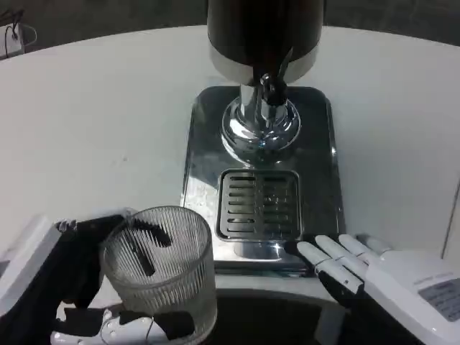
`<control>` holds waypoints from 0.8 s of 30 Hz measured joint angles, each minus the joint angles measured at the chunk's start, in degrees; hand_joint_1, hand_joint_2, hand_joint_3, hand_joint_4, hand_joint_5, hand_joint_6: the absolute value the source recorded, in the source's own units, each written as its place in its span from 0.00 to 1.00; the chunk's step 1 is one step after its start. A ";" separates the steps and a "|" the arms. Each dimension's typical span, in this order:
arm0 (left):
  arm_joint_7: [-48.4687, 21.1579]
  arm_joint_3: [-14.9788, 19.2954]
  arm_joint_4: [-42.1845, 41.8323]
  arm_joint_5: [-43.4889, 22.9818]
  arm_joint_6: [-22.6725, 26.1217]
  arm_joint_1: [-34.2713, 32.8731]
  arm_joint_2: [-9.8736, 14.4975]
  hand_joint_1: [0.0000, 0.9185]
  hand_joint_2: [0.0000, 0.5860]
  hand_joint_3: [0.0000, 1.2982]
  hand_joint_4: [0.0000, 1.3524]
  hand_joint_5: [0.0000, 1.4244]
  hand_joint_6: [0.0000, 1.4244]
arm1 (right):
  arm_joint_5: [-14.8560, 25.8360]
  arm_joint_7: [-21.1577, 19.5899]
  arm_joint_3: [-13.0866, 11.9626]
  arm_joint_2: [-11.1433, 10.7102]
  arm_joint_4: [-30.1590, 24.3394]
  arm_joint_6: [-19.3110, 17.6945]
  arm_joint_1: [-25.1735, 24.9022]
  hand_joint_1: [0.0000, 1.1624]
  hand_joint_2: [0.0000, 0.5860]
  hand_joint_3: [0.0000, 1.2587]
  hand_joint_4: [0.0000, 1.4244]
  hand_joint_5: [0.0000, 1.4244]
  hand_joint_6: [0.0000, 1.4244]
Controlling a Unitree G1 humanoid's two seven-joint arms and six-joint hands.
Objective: Grasp the cup under the faucet to collect the drink, then remove the cup.
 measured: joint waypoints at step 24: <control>0.71 -2.59 5.00 4.53 0.54 -7.92 -1.35 0.49 0.00 0.82 0.85 0.96 1.00 | 0.06 1.76 -0.77 0.13 -0.05 0.54 -1.25 0.39 0.84 0.03 0.00 0.00 0.00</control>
